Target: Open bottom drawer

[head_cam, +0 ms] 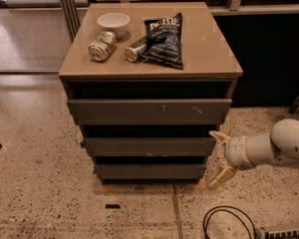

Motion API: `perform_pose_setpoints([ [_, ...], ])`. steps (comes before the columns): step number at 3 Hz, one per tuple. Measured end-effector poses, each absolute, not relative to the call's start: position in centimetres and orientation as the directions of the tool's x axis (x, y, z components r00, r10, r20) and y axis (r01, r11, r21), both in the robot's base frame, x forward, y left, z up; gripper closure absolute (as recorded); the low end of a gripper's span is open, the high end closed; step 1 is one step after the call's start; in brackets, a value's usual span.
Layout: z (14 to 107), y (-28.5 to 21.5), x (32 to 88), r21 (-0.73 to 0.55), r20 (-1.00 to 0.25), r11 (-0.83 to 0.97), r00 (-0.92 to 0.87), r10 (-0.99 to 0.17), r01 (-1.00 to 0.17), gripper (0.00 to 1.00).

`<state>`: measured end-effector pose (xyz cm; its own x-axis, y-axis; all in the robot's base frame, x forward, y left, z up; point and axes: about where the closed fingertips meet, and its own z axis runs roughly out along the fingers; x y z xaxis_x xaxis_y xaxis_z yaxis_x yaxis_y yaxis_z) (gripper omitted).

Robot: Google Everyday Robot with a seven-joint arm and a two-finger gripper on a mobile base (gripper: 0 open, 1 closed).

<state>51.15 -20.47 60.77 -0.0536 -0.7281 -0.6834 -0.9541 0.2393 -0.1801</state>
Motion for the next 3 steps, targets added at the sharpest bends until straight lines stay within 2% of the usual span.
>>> perform_pose_setpoints([
  [2, 50.0, -17.1, 53.2, -0.109, -0.718, 0.254, -0.1, -0.688, -0.961, 0.0],
  [3, 44.9, -17.1, 53.7, -0.051, -0.707, 0.282, -0.165, -0.688, -0.958, 0.0],
])
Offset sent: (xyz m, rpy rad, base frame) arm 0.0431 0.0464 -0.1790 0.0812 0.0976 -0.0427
